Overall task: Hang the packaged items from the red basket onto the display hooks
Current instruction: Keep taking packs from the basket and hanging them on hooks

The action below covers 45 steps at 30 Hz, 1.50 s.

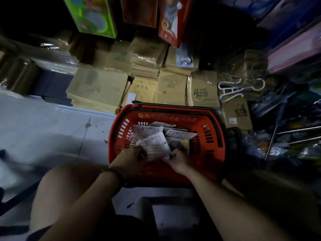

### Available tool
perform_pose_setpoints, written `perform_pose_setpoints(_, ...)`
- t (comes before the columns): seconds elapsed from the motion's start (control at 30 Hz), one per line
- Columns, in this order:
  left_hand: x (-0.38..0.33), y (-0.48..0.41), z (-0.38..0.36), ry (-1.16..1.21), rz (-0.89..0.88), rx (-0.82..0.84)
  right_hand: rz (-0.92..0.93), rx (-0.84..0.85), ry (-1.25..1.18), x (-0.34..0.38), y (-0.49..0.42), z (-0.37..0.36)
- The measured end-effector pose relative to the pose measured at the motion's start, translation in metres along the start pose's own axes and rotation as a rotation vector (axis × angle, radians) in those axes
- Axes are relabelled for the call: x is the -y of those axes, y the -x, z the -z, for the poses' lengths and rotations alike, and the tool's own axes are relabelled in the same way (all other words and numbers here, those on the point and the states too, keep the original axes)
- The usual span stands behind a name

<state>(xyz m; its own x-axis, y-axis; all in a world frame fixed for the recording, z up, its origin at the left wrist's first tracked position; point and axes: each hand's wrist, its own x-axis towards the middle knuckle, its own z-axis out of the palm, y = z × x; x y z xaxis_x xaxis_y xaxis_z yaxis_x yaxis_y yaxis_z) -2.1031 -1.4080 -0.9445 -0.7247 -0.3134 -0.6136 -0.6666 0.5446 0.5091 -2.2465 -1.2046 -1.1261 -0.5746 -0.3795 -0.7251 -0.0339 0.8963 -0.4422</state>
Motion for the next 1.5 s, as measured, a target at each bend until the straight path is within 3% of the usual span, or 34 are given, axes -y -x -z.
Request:
perform_pose_setpoints(0.07, 0.004, -0.009, -0.003, -0.002, -0.014, 0.03, -0.063, 0.015, -0.006, -0.026, -0.038, -0.026)
perform_pose_setpoints(0.2, 0.008, -0.012, -0.004, -0.024, -0.027, 0.084, -0.212, -0.032, -0.056, 0.013, -0.03, -0.014)
perform_pose_setpoints(0.5, 0.01, -0.014, -0.007, -0.044, -0.068, 0.175, -0.349, -0.136, -0.207, 0.04, -0.06, -0.039)
perform_pose_setpoints(0.63, 0.009, -0.014, -0.006, -0.04, -0.068, 0.176, -0.407, -0.057, -0.279, 0.027, -0.075, -0.056)
perform_pose_setpoints(0.8, 0.015, -0.017, -0.012, -0.097, -0.045, 0.172, -0.253, 0.001, -0.273, 0.056, -0.046, -0.039)
perform_pose_setpoints(1.0, 0.017, -0.021, -0.013, -0.138, -0.081, 0.153, -0.117, -0.067, -0.295, 0.061, -0.03, -0.037)
perform_pose_setpoints(1.1, 0.015, -0.022, -0.018, -0.222, -0.154, 0.053, -0.072, -0.117, -0.405, 0.071, -0.005, -0.021)
perform_pose_setpoints(1.23, 0.015, -0.021, -0.016, -0.075, 0.027, 0.122, -0.046, -0.192, -0.53, 0.086, 0.036, 0.012)
perform_pose_setpoints(1.4, -0.001, -0.014, -0.01, -0.079, -0.043, -0.092, 0.032, -0.203, -0.663, 0.106, 0.086, 0.055)
perform_pose_setpoints(1.5, -0.009, -0.005, -0.014, -0.117, -0.102, -0.146, -0.008, -0.101, -0.777, 0.126, 0.117, 0.079)
